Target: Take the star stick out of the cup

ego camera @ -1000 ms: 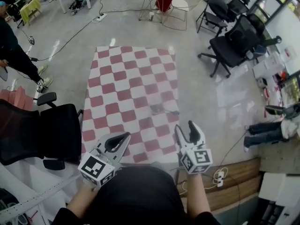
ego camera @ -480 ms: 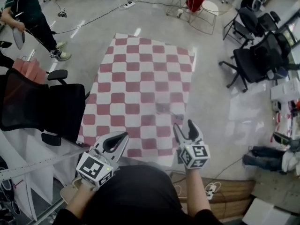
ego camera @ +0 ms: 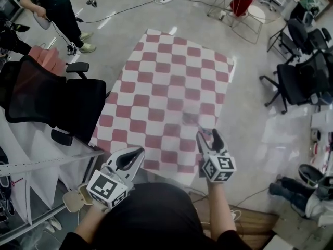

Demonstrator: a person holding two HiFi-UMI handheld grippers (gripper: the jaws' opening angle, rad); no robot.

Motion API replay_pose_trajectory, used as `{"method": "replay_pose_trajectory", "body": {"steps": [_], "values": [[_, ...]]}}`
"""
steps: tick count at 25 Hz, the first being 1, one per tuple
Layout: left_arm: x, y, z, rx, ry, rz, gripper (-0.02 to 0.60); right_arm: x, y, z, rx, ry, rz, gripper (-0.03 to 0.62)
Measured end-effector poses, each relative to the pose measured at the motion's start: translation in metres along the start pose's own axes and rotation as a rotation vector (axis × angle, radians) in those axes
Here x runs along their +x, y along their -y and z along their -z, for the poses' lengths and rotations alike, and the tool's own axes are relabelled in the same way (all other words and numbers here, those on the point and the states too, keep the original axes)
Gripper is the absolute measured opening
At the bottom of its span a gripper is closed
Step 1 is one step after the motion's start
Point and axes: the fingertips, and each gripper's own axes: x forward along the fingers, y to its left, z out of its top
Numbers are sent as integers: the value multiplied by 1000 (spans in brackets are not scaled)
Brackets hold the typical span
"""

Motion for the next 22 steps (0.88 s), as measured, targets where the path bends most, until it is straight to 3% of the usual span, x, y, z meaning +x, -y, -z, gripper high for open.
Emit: {"method": "replay_pose_trajectory", "body": {"steps": [8,11,22], "values": [[-1,3,2,-8,3,-20,40,10,1,4,3,-9,-13,275],[-2,4,2,-7,1,-22,40,10,3,5,5,-5,-1,217],[-6,2,1,-10,9,-16,40,6,-2,-8,-65,17,13,210]]}}
